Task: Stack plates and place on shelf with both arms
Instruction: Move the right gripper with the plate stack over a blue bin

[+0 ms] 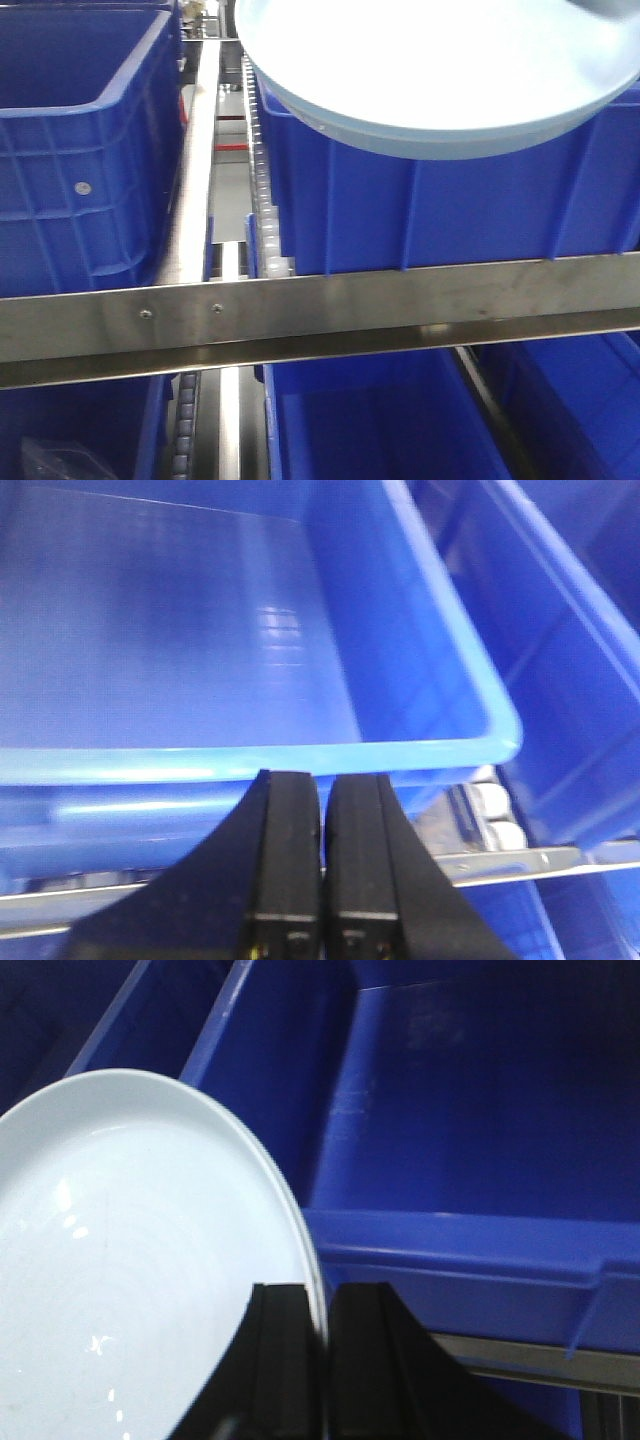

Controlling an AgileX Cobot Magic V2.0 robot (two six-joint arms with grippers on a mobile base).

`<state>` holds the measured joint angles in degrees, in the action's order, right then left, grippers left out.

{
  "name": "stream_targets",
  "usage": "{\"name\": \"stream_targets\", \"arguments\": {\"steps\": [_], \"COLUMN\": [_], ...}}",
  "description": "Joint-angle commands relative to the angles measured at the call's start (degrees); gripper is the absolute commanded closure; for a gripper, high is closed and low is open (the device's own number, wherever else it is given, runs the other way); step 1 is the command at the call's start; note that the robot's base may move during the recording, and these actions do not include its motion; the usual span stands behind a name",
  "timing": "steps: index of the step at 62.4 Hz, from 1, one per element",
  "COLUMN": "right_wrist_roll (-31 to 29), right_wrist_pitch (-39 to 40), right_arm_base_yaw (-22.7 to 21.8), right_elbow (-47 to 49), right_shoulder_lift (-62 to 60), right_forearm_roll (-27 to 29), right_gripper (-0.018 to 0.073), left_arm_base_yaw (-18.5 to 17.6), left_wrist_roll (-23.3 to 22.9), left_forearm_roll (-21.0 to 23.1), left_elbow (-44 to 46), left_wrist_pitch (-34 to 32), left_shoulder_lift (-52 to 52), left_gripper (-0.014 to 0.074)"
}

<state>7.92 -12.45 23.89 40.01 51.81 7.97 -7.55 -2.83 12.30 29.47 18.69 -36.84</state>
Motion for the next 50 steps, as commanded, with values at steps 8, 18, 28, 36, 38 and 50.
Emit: {"name": "stream_targets", "arguments": {"steps": [8, 18, 28, 36, 38, 50], "right_wrist_roll": [-0.2, -0.2, -0.2, -0.2, -0.2, -0.2], "right_wrist_pitch": [5.9, 5.9, 5.9, 5.9, 5.9, 5.9], "right_arm_base_yaw": [0.0, 0.0, 0.0, 0.0, 0.0, 0.0], "right_elbow": [1.8, 1.8, 1.8, 1.8, 1.8, 1.8], "right_shoulder_lift": [-1.1, -1.1, -1.1, -1.1, -1.1, -1.1], "right_forearm_roll": [0.1, 0.1, 0.1, 0.1, 0.1, 0.1], "right_gripper": [0.0511, 0.0511, 0.0511, 0.0511, 0.0511, 0.0511], "left_arm_base_yaw": [-0.3, -0.3, -0.3, -0.3, -0.3, -0.3], "left_wrist_roll": [-0.3, -0.3, -0.3, -0.3, -0.3, -0.3], "left_forearm_roll": [0.7, 0.7, 0.7, 0.7, 0.7, 0.7], "left_elbow": [1.6, 1.6, 1.6, 1.6, 1.6, 1.6], "left_wrist_pitch": [-4.6, -4.6, -4.6, -4.6, -4.6, -4.6], "left_shoulder_lift": [0.2, 0.2, 0.2, 0.2, 0.2, 0.2], "left_gripper": [0.0496, 0.0496, 0.0496, 0.0496, 0.0496, 0.0496]}}
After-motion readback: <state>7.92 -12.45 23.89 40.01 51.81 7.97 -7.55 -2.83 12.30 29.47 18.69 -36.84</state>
